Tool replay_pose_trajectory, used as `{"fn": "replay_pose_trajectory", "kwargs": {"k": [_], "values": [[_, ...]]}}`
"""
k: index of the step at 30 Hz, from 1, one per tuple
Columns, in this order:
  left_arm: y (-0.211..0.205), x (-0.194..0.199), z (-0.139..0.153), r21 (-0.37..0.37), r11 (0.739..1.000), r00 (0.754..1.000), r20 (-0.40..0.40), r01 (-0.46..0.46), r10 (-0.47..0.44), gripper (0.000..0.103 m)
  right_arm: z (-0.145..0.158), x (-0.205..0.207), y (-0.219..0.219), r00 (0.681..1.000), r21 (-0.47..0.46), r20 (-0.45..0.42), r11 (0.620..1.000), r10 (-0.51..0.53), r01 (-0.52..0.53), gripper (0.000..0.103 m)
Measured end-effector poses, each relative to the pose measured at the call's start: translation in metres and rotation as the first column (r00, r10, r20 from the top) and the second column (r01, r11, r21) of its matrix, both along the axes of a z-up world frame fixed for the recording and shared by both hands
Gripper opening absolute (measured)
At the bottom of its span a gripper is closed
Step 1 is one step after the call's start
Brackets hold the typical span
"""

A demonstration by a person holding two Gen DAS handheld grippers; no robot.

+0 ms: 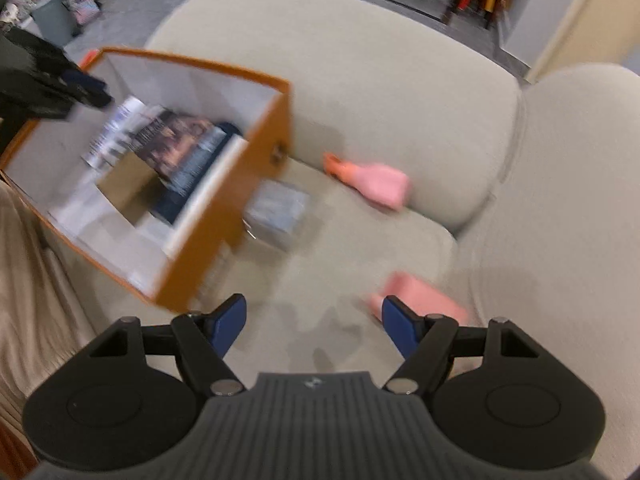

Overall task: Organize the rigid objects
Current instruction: 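Grasp the yellow tape measure with the right tool while the left tool reaches the clear cube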

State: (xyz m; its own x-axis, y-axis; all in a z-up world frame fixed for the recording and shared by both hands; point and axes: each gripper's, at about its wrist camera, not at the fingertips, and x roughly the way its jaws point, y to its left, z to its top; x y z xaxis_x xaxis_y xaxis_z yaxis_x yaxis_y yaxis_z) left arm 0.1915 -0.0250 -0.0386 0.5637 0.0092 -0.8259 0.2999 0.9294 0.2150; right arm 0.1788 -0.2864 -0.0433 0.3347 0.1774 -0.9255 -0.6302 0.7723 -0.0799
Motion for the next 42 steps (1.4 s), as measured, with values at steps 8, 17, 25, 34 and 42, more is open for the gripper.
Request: {"fn": "replay_pose_trajectory", "kwargs": {"k": [8, 17, 25, 34, 42], "values": [[-0.085, -0.025, 0.015, -0.055, 0.968, 0.969, 0.039, 0.246, -0.244, 0.025, -0.047, -0.003, -0.046, 0.988, -0.220, -0.124, 0.974, -0.088, 0.059, 0.062], [-0.126, -0.025, 0.004, -0.043, 0.951, 0.952, 0.020, 0.307, -0.307, 0.025, -0.092, 0.001, -0.029, 0.973, -0.366, -0.223, 0.919, 0.067, -0.147, 0.057], [-0.118, -0.032, 0.011, -0.023, 0.962, 0.962, 0.003, 0.273, -0.273, 0.025, -0.124, 0.021, -0.010, 0.950, -0.490, -0.310, 0.861, -0.026, -0.137, 0.057], [-0.119, -0.032, 0.010, -0.054, 0.965, 0.966, -0.009, 0.257, -0.257, 0.026, -0.118, 0.024, -0.022, 0.966, -0.458, -0.240, 0.889, -0.099, -0.022, 0.026], [-0.134, -0.034, 0.006, -0.080, 0.959, 0.961, -0.013, 0.273, -0.275, 0.026, -0.101, 0.015, -0.031, 0.947, -0.302, -0.291, 0.952, -0.134, 0.042, 0.004]]}}
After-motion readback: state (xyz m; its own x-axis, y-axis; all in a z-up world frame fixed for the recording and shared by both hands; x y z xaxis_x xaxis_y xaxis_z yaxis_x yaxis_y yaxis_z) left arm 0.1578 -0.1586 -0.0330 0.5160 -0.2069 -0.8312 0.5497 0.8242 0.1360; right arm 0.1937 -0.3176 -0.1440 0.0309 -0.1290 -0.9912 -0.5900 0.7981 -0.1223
